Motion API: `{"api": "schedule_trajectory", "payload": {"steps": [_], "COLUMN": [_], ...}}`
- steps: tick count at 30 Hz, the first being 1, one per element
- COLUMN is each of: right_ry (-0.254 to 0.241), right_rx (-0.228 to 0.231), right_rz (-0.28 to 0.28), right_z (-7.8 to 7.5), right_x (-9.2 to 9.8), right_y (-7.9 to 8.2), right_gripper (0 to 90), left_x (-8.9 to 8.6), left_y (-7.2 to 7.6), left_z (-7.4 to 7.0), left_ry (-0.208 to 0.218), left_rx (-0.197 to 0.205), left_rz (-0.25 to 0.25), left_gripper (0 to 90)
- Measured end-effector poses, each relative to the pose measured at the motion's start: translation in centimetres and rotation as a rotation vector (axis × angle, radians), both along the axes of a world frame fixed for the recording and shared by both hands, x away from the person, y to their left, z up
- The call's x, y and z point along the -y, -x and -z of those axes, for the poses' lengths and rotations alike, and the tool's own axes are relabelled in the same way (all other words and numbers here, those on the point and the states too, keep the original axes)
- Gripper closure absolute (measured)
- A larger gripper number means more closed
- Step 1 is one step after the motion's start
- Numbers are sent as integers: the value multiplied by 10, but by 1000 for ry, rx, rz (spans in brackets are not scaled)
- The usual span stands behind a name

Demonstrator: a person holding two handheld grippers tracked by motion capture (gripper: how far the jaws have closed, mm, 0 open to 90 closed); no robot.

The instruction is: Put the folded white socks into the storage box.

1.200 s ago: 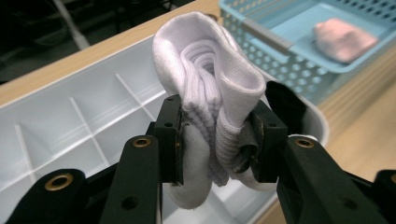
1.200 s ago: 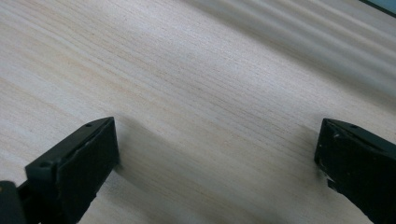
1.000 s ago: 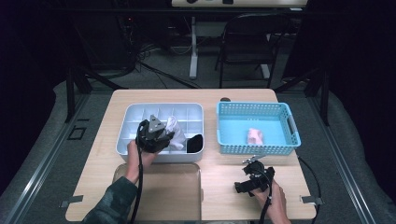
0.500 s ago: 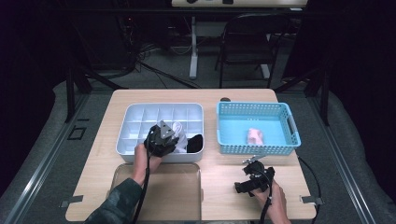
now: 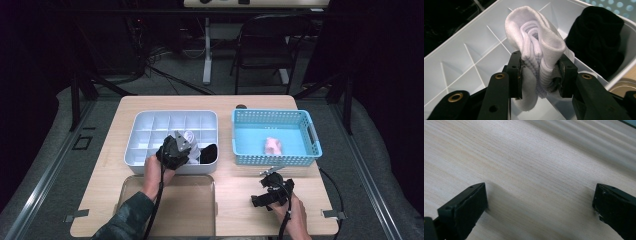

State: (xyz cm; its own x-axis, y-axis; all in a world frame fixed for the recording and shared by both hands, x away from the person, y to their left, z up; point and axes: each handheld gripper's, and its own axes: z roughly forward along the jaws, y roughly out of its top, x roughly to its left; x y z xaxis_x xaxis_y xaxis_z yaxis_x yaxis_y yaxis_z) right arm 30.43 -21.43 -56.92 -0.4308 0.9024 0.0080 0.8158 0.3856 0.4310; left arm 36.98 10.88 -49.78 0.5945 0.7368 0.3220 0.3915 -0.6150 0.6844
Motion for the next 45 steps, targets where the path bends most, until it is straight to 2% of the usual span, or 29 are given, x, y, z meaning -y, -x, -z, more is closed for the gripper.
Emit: {"api": "schedule_trajectory", "payload": {"steps": [8,9,10,11,13,16,21,23,26,31,39,42,45], "right_ry": [1,1,1,1,0,0,1,1,0,1,-1,-7,-9], "right_rx": [-2,-2,-2,-2,0,0,-1,-2,0,1,2,2,3], "right_rz": [-2,-2,-2,-2,1,1,-3,-3,-3,-4,-4,-5,-5], "right_z": [0,0,0,0,0,0,0,0,0,0,0,0,0], "right_x": [0,0,0,0,0,0,0,0,0,0,-1,-1,-1], "right_y": [0,0,0,0,0,0,0,0,0,0,0,0,0], "right_gripper": [0,0,0,0,0,0,0,0,0,0,0,0,0], "left_x": [-3,-3,-2,-2,1,2,-2,-3,-1,-3,-4,-6,-7], "left_y": [-5,-5,-6,-7,-8,-9,-14,-16,-16,-20,-26,-27,-26], "left_z": [4,5,7,8,12,14,18,20,21,24,24,20,12], "left_ry": [45,40,54,61,55,67,139,144,140,188,204,220,227], "left_rx": [-58,-68,-82,-115,-126,-154,-212,-236,-248,-312,-361,-385,-387], "left_rz": [2,5,9,17,22,29,27,36,38,46,57,62,68], "left_gripper": [628,628,628,628,627,627,626,625,625,626,625,588,503]}}
